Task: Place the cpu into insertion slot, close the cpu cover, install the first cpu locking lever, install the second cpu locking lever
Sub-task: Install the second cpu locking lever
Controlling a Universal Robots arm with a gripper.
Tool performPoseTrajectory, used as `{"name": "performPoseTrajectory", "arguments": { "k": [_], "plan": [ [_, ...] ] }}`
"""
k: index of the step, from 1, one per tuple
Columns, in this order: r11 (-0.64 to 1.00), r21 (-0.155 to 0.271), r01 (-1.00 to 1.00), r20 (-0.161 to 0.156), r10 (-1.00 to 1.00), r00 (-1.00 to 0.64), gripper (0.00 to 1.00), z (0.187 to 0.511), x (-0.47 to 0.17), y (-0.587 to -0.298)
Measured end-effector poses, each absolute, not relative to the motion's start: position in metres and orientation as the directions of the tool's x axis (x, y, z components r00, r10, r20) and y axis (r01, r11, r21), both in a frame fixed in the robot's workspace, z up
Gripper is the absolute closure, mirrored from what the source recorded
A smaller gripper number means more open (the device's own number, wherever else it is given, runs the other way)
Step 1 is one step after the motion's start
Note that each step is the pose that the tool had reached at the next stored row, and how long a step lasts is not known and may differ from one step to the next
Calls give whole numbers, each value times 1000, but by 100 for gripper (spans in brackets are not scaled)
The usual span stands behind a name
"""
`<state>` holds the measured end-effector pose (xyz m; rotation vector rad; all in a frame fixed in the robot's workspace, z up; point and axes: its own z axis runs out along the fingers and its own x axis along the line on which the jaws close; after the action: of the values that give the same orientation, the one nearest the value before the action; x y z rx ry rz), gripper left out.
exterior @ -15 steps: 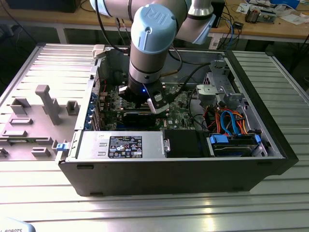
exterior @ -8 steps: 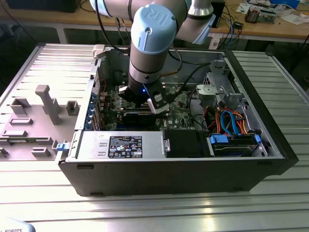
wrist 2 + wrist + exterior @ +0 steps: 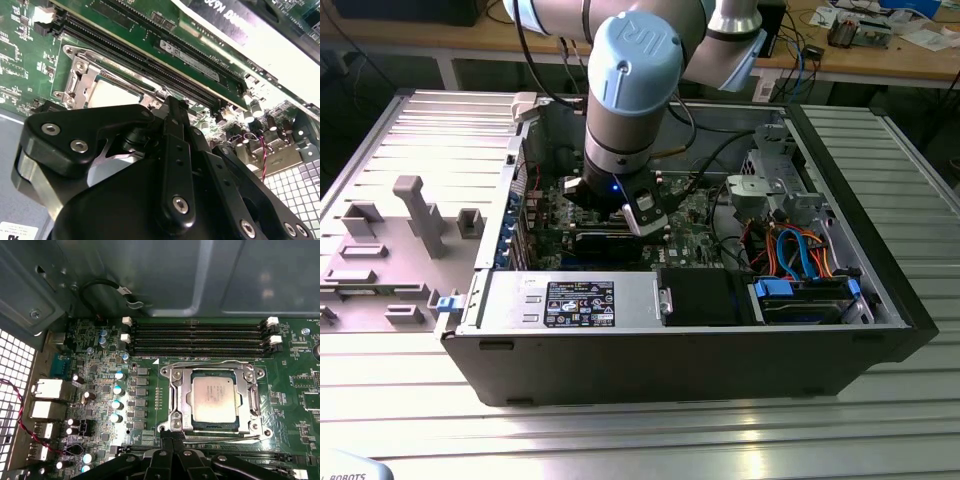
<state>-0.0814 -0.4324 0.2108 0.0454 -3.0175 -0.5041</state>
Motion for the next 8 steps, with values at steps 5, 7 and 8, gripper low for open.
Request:
{"name": "performPoseTrajectory", "arguments": {
  "k": [5, 7, 8],
  "plan": [
    [941, 338, -16, 76, -44, -996, 89, 207, -83, -432],
    [940, 340, -15, 76, -44, -996, 89, 204, -83, -432],
    [940, 341, -15, 76, -44, -996, 89, 202, -83, -432]
  ]
}}
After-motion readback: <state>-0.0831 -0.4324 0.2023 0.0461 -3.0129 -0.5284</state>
